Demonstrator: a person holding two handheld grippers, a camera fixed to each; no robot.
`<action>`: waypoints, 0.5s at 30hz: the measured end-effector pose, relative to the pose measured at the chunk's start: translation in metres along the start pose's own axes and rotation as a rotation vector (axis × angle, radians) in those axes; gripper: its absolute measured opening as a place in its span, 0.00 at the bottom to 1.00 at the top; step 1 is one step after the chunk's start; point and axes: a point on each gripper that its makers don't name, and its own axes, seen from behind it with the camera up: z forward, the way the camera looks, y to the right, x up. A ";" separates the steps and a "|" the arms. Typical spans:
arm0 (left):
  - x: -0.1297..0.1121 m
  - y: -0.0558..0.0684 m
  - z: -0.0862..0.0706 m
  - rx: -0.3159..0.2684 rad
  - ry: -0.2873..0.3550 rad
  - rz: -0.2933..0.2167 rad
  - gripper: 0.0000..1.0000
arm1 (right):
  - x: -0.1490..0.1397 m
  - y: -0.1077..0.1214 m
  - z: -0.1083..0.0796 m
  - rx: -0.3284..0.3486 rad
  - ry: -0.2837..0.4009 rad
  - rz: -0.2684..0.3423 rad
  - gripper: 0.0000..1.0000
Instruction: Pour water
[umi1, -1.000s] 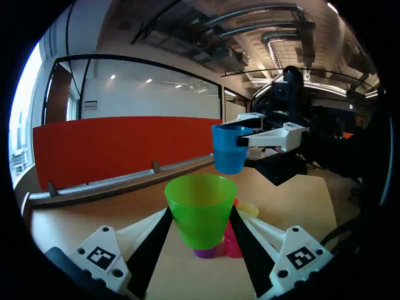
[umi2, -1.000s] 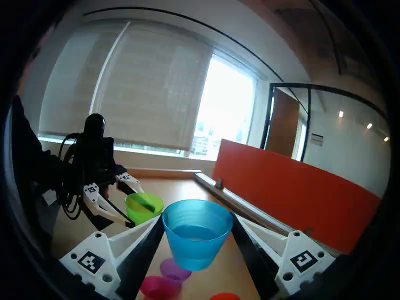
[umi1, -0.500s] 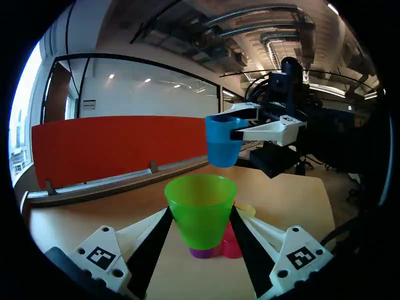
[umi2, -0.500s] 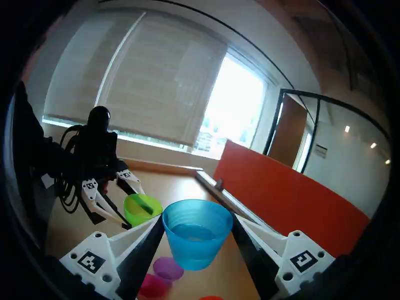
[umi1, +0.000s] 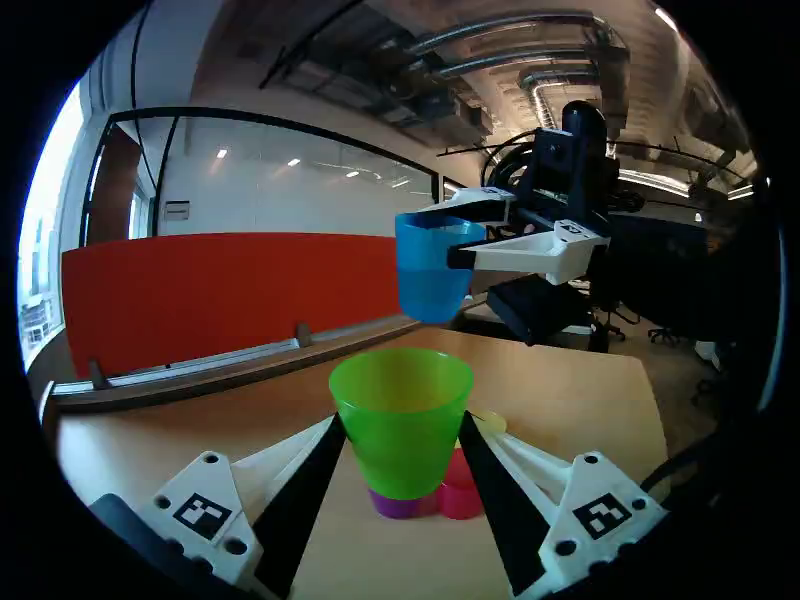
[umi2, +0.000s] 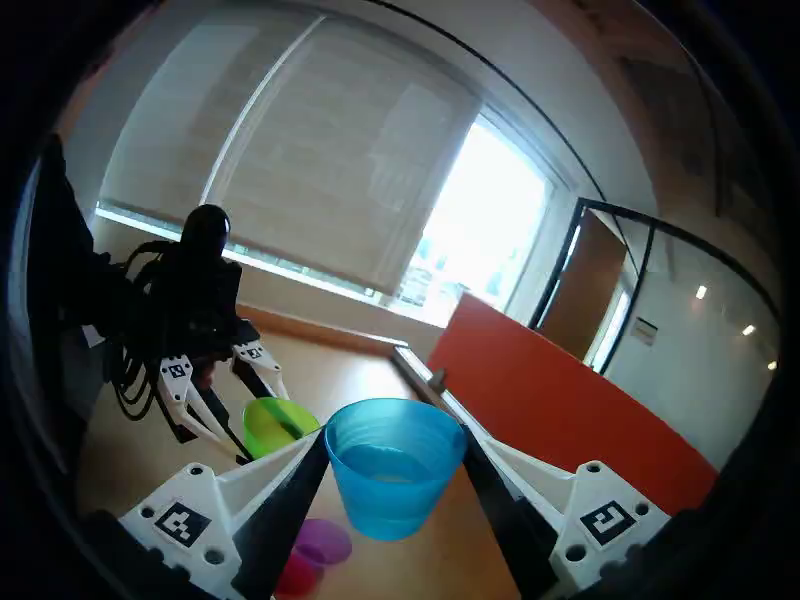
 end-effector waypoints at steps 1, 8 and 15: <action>0.000 0.001 0.000 -0.001 0.001 0.000 0.81 | 0.001 0.000 0.001 0.002 -0.001 -0.006 0.94; 0.000 0.004 -0.001 -0.008 0.000 0.004 0.81 | 0.007 0.002 0.005 0.003 -0.002 -0.063 0.94; -0.002 0.006 -0.001 -0.015 0.000 0.002 0.81 | 0.011 -0.001 0.008 0.014 -0.006 -0.119 0.94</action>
